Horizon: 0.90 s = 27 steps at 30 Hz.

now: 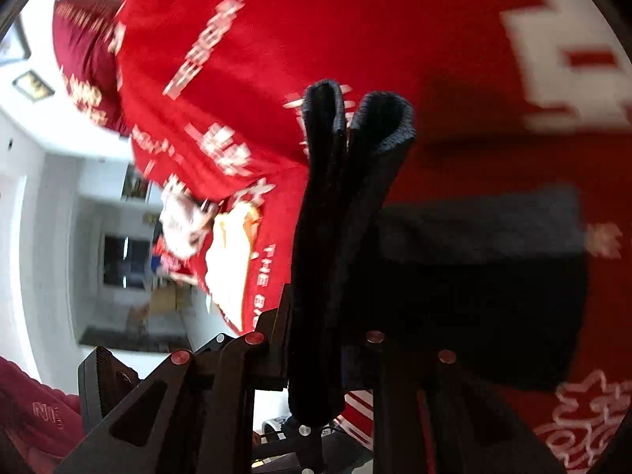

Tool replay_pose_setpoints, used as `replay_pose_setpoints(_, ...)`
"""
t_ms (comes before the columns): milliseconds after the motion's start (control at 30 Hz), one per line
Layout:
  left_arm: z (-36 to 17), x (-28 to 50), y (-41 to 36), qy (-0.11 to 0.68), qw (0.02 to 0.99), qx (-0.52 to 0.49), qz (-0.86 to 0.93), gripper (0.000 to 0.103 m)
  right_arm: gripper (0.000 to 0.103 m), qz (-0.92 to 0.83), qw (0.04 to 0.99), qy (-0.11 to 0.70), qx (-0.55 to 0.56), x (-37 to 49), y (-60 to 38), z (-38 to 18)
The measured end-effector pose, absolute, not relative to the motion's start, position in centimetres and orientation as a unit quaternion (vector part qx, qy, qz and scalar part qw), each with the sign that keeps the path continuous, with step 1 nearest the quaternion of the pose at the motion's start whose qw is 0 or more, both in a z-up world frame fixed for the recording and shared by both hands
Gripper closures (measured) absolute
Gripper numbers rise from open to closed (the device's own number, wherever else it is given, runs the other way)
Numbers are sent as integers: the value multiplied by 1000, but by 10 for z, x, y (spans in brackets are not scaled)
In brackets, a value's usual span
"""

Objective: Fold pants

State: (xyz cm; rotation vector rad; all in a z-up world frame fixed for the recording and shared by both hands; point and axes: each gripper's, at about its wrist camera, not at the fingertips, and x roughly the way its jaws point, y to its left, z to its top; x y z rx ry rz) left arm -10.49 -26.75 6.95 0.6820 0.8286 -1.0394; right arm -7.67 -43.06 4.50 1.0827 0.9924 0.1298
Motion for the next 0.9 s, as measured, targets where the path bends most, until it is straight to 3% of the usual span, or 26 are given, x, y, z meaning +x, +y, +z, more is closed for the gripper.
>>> replay_pose_setpoints(267, 5, -148, -313, 408, 693, 364, -470, 63, 83, -20, 708, 455, 540, -127, -468, -40)
replay_pose_setpoints(400, -8, -152, -313, 416, 684, 380, -464, 48, 82, -32, 699, 469, 539, -131, -470, -68)
replay_pose_setpoints(500, 2, -143, -302, 433, 683, 363, -464, 32, 77, -35, 691, 461, 556, -140, -473, -70)
replay_pose_setpoints(533, 4, -140, -299, 437, 685, 360, -460, 30, 75, -36, 689, 461, 558, -143, -475, -69)
replay_pose_setpoints(900, 8, -50, -244, 519, 739, 301, -307, 30, 66, -125, 692, 497, 507, -178, -482, -38)
